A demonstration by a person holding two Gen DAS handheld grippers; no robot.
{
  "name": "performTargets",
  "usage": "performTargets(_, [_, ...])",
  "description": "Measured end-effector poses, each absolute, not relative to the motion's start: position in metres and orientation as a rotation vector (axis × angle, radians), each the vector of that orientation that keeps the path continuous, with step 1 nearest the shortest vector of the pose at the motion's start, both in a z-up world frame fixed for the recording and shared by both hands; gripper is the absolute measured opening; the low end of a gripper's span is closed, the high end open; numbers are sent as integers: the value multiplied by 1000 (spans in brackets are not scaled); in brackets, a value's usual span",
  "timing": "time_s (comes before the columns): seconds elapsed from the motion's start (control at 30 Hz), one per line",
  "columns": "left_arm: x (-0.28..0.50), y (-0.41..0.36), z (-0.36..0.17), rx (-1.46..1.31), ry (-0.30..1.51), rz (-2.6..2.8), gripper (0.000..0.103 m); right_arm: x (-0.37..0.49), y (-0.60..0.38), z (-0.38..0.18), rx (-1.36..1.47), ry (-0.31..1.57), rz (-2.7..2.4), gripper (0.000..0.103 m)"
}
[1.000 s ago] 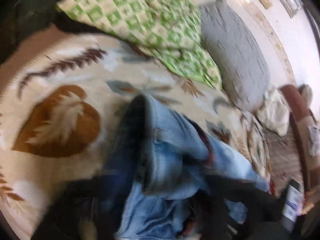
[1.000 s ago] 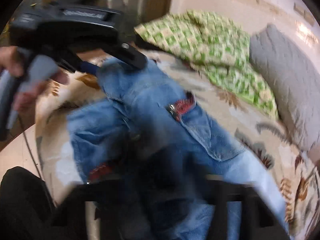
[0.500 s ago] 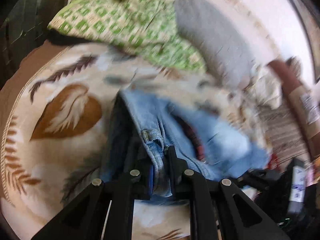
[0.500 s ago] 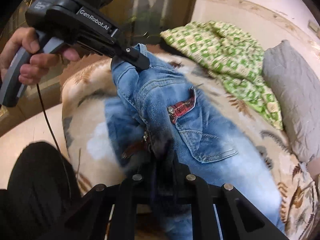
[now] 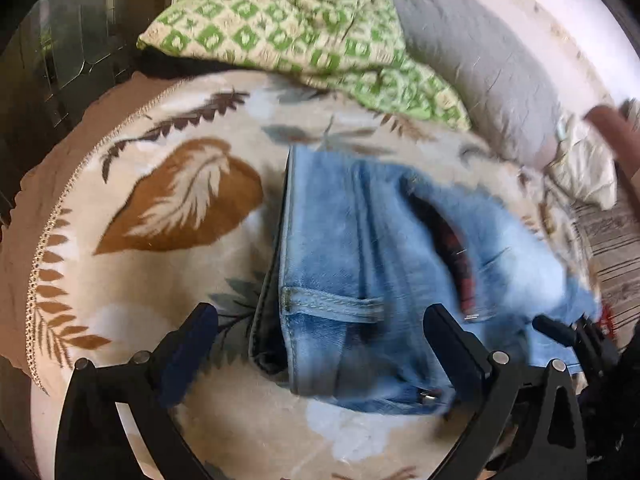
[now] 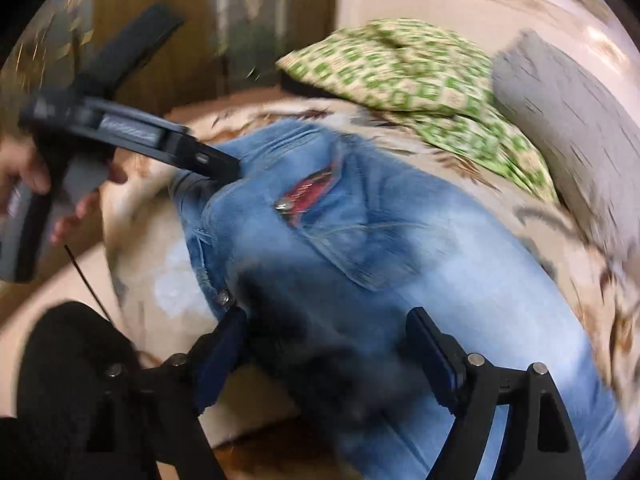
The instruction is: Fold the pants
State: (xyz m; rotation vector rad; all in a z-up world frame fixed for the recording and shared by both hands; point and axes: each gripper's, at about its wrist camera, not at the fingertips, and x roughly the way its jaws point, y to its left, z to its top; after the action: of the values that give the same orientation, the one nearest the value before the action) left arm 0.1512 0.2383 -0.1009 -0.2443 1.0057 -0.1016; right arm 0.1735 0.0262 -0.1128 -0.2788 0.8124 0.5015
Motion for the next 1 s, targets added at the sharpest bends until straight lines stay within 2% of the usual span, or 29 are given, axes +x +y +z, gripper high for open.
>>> performTargets(0.17, [147, 201, -52, -86, 892, -182, 102, 127, -47, -85, -63, 775, 402, 86])
performTargets(0.37, [165, 80, -16, 214, 796, -576, 102, 66, -145, -80, 106, 725, 103, 89])
performTargets(0.7, [196, -119, -19, 504, 820, -1150, 102, 6, -253, -109, 602, 698, -210, 91])
performTargets(1.0, [208, -215, -59, 683, 868, -1336, 102, 3, -304, -152, 905, 632, -270, 91])
